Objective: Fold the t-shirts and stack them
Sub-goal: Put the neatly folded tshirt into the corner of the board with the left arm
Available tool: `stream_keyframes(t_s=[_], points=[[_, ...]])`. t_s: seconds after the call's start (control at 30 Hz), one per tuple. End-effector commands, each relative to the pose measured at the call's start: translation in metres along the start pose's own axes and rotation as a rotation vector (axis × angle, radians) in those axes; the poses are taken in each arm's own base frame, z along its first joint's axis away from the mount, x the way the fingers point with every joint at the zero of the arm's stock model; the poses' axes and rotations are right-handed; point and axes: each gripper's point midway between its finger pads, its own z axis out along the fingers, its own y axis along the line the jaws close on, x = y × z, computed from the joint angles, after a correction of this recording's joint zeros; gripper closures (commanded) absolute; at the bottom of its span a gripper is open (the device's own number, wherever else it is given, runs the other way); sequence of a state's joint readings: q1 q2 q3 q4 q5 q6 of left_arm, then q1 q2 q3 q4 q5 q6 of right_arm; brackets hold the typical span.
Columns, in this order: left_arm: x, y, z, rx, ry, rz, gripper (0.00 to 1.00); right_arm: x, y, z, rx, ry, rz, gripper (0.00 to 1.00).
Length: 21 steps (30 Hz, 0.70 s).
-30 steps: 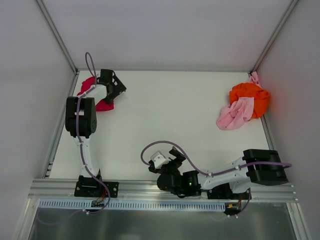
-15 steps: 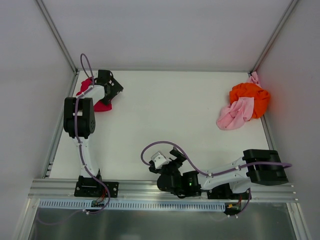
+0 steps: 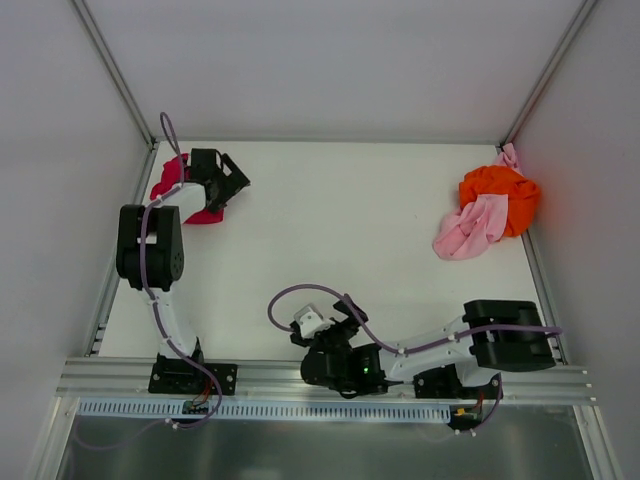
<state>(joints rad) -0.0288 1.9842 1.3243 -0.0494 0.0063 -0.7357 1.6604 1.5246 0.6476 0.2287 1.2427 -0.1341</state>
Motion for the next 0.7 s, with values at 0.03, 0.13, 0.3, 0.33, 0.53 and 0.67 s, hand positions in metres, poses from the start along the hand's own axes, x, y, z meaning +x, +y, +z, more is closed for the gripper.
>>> stream_keyframes(t_s=[0.03,0.13,0.3,0.33,0.53,0.67], points=[[-0.027,-0.109,-0.083,0.386,-0.143,0.243,0.01,-0.023,0.008,0.006,0.086,-0.016,0.098,0.00],[-0.010,-0.132,-0.125,0.502,-0.183,0.340,0.01,-0.025,0.010,0.008,0.084,-0.008,0.120,0.00],[0.032,-0.132,-0.200,0.572,-0.240,0.407,0.01,-0.025,-0.020,0.009,0.178,0.003,0.215,0.00],[0.035,-0.125,-0.206,0.542,-0.281,0.408,0.01,-0.028,-0.027,0.010,0.197,0.011,0.226,0.00],[0.074,-0.077,-0.261,0.527,-0.307,0.385,0.01,-0.021,-0.091,0.004,0.371,0.051,0.151,0.00],[0.070,-0.049,-0.279,0.457,-0.339,0.354,0.01,-0.046,-0.106,0.005,0.424,-0.015,0.296,0.00]])
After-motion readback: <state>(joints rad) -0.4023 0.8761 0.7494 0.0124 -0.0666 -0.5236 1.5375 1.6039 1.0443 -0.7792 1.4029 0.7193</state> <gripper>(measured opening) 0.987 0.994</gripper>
